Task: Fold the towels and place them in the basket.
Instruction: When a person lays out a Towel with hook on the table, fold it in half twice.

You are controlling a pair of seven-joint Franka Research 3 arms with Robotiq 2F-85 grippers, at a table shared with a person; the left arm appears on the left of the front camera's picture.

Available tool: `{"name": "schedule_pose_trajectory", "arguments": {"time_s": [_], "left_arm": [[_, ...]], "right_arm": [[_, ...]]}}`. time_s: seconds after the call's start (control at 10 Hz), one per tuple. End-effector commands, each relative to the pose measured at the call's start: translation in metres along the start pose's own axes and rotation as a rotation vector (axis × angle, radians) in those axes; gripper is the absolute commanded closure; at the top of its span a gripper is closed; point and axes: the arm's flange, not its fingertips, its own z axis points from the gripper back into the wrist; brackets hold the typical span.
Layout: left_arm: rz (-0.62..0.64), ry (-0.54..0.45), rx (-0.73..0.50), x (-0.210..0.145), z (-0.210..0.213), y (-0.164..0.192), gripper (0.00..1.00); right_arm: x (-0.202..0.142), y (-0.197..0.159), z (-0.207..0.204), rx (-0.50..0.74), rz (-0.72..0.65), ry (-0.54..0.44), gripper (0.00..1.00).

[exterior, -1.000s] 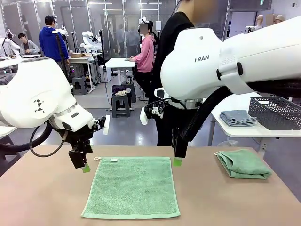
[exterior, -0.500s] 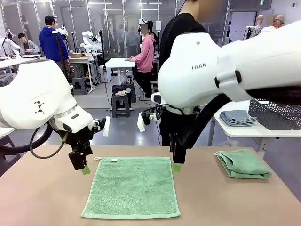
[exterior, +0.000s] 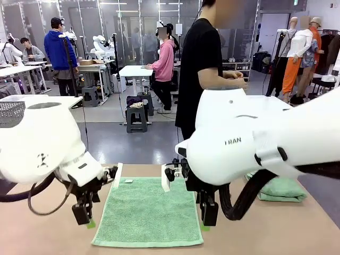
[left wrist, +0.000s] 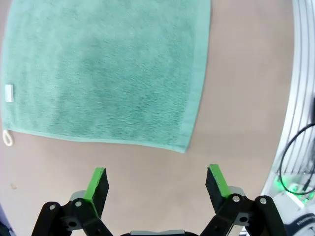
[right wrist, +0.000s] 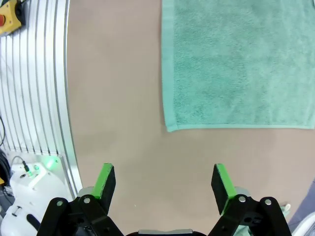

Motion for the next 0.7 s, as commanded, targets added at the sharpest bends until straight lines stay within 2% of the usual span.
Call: {"name": "schedule_pose_trajectory", "arguments": {"time_s": [0.0, 0.3, 0.6], "left_arm": [[-0.047, 0.018, 0.035, 0.001, -0.017, -0.018, 0.00], [-0.086, 0.056, 0.025, 0.004, -0.033, -0.038, 0.00], [-0.078, 0.075, 0.007, -0.002, -0.044, -0.045, 0.00]], "right_arm": [[0.002, 0.010, -0.014, -0.007, -0.005, -0.028, 0.02], [0.009, 0.010, -0.048, 0.034, -0.027, -0.023, 0.02], [0.008, 0.003, -0.076, 0.044, -0.050, -0.014, 0.02]]}}
